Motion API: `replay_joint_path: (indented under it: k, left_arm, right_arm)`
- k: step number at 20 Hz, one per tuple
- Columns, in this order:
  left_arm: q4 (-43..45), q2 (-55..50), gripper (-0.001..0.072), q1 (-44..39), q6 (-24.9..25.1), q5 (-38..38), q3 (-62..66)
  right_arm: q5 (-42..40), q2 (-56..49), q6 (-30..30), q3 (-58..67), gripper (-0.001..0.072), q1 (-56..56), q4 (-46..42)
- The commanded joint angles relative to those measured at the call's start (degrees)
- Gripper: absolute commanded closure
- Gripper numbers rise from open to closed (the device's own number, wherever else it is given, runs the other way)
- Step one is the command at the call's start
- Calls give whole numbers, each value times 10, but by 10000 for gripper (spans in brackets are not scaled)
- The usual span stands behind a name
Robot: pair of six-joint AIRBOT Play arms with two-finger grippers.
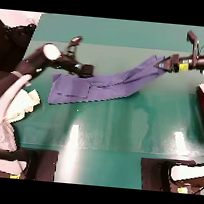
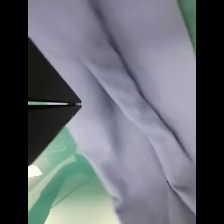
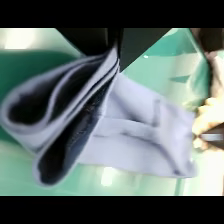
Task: Fold the shirts.
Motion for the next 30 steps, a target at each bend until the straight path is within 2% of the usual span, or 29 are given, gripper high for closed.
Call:
replay_joint_path:
  k: [1,3,6,11,15,20,25,30]
  left_arm:
    - [0,-143,685,-61,-2,-19,134]
    - [-1,-186,685,-70,-27,-28,163]
    - [14,-209,685,-70,-31,-43,165]
    - [28,-208,684,-70,-29,-63,177]
    - [73,-191,684,-51,-29,-115,250]
    - [144,-117,684,37,-25,-222,355]
    - [203,25,684,142,-24,-256,357]
    - [241,107,683,194,3,-280,357]
  right_arm:
    - [20,14,45,85,699,58,15]
    - [24,14,57,126,699,89,14]
    - [23,13,68,172,699,125,13]
    - [22,13,77,192,699,165,-19]
    - [15,13,79,191,699,192,-31]
    - [-30,12,78,191,698,247,-32]
    - [-89,-32,72,191,698,328,-31]
    - [-173,-109,38,192,696,419,-31]
